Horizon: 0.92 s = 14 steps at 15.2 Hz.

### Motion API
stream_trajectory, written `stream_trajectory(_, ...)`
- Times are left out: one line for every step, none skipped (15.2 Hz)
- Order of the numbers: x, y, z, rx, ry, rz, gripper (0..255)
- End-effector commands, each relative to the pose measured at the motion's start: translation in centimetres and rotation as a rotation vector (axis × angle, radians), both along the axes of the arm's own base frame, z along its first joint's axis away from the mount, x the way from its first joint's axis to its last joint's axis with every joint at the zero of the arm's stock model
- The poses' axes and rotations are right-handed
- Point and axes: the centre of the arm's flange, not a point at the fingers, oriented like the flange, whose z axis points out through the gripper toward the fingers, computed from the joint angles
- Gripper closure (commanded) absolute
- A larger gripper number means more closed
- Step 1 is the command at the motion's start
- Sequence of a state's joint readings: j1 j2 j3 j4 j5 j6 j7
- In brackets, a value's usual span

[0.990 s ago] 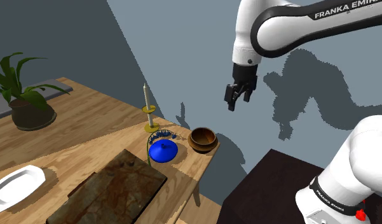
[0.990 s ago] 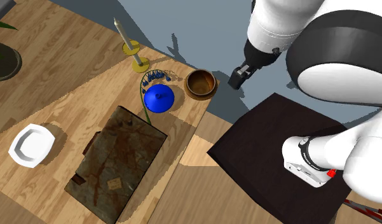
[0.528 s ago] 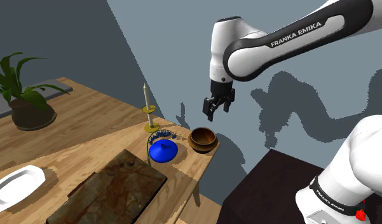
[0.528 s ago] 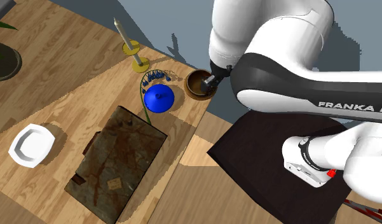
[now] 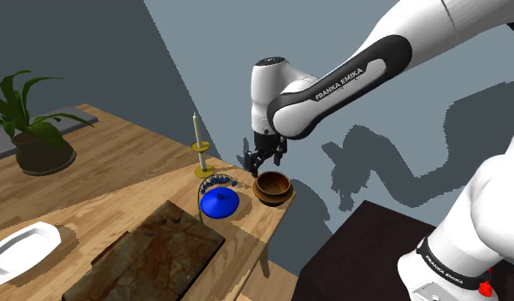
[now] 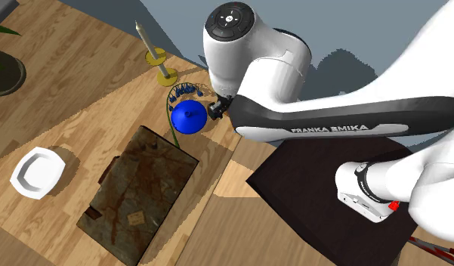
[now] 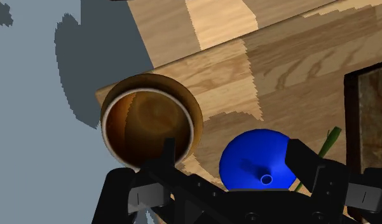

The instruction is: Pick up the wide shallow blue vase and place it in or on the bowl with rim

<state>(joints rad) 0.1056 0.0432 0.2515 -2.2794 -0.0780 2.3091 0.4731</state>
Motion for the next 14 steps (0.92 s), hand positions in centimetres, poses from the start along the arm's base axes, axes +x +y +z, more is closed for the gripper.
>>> stream_trajectory(1.6, 1.4, -1.4, -0.002, -0.01, -0.003, 0)
stream_trajectory(2.4, 2.0, -2.2, -0.003, -0.015, -0.005, 0)
stream_trajectory(3.1, 2.7, -3.0, -0.004, -0.019, -0.006, 0)
stream_trajectory(3.9, 3.4, -3.9, -0.006, -0.024, -0.008, 0)
stream_trajectory(4.6, 4.0, -4.7, -0.007, -0.028, -0.009, 0)
stream_trajectory(5.4, 4.7, -5.5, -0.008, -0.033, -0.01, 0)
stream_trajectory(6.1, 5.3, -6.3, -0.009, -0.038, -0.012, 0)
stream_trajectory(6.9, 5.9, -7.1, -0.01, -0.042, -0.013, 0)
stream_trajectory(7.7, 6.6, -7.9, -0.012, -0.047, -0.014, 0)
stream_trajectory(8.5, 7.2, -8.7, -0.013, -0.051, -0.016, 0)
stream_trajectory(9.2, 7.9, -9.5, -0.014, -0.056, -0.017, 0)
stream_trajectory(10.0, 8.5, -10.3, -0.015, -0.061, -0.018, 0)
stream_trajectory(10.8, 9.1, -11.1, -0.016, -0.065, -0.02, 0)
stream_trajectory(11.6, 9.8, -11.9, -0.018, -0.07, -0.021, 0)
